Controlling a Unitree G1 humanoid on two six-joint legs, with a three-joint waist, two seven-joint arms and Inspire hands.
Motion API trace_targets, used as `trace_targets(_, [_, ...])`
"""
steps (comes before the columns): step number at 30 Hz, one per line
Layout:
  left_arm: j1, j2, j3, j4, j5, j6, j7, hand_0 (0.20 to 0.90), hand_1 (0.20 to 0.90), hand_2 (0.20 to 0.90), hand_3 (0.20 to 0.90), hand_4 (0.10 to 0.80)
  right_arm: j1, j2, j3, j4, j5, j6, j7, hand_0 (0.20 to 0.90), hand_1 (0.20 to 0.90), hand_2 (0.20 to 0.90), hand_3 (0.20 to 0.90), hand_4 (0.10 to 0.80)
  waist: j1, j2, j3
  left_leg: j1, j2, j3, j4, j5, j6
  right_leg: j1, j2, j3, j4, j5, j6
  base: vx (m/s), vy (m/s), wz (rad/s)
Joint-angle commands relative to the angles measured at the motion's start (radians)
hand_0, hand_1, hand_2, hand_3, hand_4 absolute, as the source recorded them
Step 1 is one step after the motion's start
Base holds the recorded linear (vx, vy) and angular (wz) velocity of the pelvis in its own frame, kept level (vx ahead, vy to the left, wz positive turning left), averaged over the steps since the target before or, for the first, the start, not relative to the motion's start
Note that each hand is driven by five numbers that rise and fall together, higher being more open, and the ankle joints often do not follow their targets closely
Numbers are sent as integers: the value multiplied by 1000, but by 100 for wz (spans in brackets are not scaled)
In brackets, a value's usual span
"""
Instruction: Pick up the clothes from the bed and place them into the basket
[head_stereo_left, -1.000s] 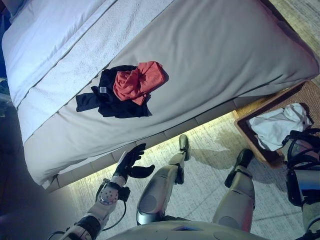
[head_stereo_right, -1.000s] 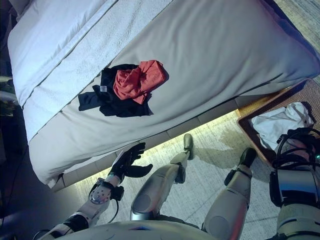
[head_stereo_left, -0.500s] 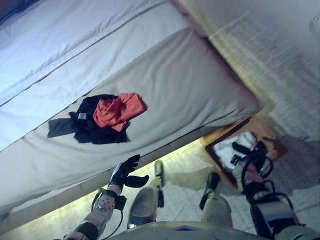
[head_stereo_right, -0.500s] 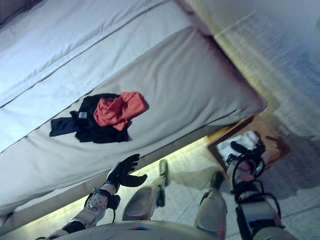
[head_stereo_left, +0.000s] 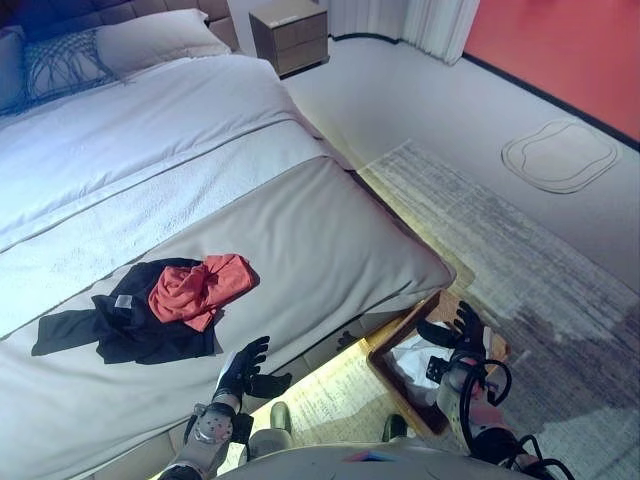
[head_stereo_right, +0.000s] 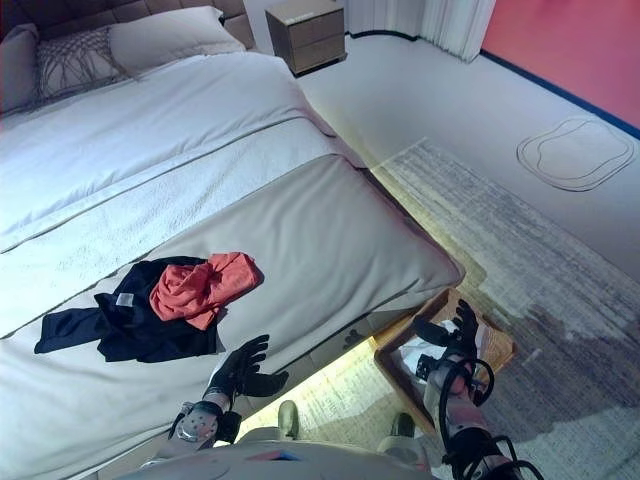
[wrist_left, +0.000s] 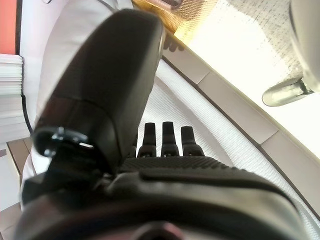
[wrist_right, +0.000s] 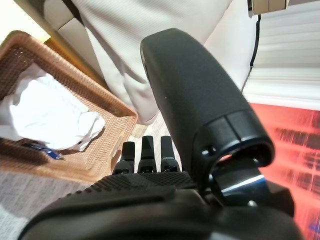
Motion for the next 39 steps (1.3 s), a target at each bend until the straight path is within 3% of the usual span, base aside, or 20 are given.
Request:
trace_targets(1, [-36,11,59,67,26,-18,-1,900,900,900,900,800,-22,-13,-17,-134,-80,-45,-11,900,900,900,900,800,5,-24,-2,-5,-24,-16,24,-38,-7,4,38,13,85,-46,-60,59,-32,1])
trace_targets(9, [-7,26,96,66,61,-48,18,900,900,900,900,800,-9,-44,3,-259,-228,-67,43,900,900,900,900,800,44,-26,-4,1,-39,-65,15,-37,-3,35,31,-27,72,-46,-57,41,-29,13])
trace_targets(16, [33,30,151,69,66,-77,45,900,900,900,900,800,-44,-100,68,-305,-305,-19,114,900,900,900,900,800,120,-29,-2,-40,-52,-108,49,-25,-17,53,18,-105,60,-50,-66,36,39,32])
trace_targets(17, [41,29,165,72,83,-86,23,900,900,900,900,800,-40,-107,68,-310,-308,-6,117,900,900,900,900,800,127,-27,1,-66,-46,-61,71,-23,-21,59,11,-145,71,-58,-66,14,210,49])
trace_targets(19, [35,31,158,75,112,-83,-6,900,900,900,900,800,-25,-116,50,-312,-301,8,107,900,900,900,900,800,114,-22,3,-97,15,88,99,-5,-36,68,-10,-231,94,-73,-60,44,259,80])
trace_targets(20, [29,33,156,78,125,-74,-17,900,900,900,900,800,-27,-118,49,-301,-313,9,110,900,900,900,900,800,110,-21,0,-93,29,110,92,-12,-47,73,-20,-238,117,-99,-48,109,204,104])
trace_targets(21, [28,34,155,80,130,-72,-17,900,900,900,900,800,-31,-117,51,-289,-314,2,107,900,900,900,900,800,112,-21,0,-90,23,109,87,-16,-42,72,-24,-242,129,-104,-46,159,183,123])
trace_targets(24, [30,46,145,96,158,-77,-1,900,900,900,900,800,-68,-106,66,-200,-341,4,140,900,900,900,900,800,130,-30,-9,-72,-33,93,66,-42,8,62,-74,-235,241,-101,-5,164,245,83])
trace_targets(26, [19,80,148,67,159,-59,-9,900,900,900,900,800,-84,-109,78,-160,-409,23,172,900,900,900,900,800,138,-25,-13,-66,-86,78,62,-48,75,-9,-158,-204,457,1,24,170,331,52])
trace_targets(27, [13,92,146,61,164,-51,-13,900,900,900,900,800,-85,-115,85,-154,-433,28,178,900,900,900,900,800,135,-16,-12,-59,-99,56,56,-60,95,-72,-202,-163,595,36,34,234,270,83])
trace_targets(28, [8,106,136,57,166,-45,-16,900,900,900,900,800,-90,-122,95,-139,-448,33,185,900,900,900,900,800,128,-7,-9,-49,-104,44,54,-69,105,-118,-212,-132,651,48,33,191,148,87])
trace_targets(29, [5,119,127,50,164,-40,-15,900,900,900,900,800,-107,-127,112,-111,-459,33,187,900,900,900,900,800,114,-3,-3,-30,-105,33,35,-71,108,-176,-189,-78,680,67,33,173,-43,83])
trace_targets(31, [-19,141,89,42,141,-35,-11,900,900,900,900,800,-138,-145,141,-69,-464,46,172,900,900,900,900,800,89,-22,0,-29,-108,-36,19,-67,88,-184,-59,-21,457,7,3,168,-247,90])
trace_targets(32, [-34,145,78,42,130,-32,-12,900,900,900,900,800,-154,-153,151,-49,-470,39,174,900,900,900,900,800,81,-31,2,-29,-108,-60,17,-66,79,-174,-31,-6,360,-3,-2,177,-340,109])
trace_targets(34, [-91,153,37,65,115,-43,-11,900,900,900,900,800,-216,-158,176,48,-463,24,140,900,900,900,900,800,55,-51,6,-32,-113,-101,2,-78,76,-222,-8,69,200,63,14,177,-284,118])
trace_targets(35, [-110,159,13,74,98,-42,-3,900,900,900,900,800,-248,-159,181,89,-437,24,141,900,900,900,900,800,51,-48,11,-37,-101,-111,1,-75,74,-209,11,95,202,24,5,226,-181,134])
trace_targets(39, [-88,113,13,88,143,-45,19,900,900,900,900,800,-326,-174,158,213,-465,8,183,900,900,900,900,800,118,-68,7,-71,-103,-153,13,-49,62,-121,40,54,157,-16,-20,138,-132,111])
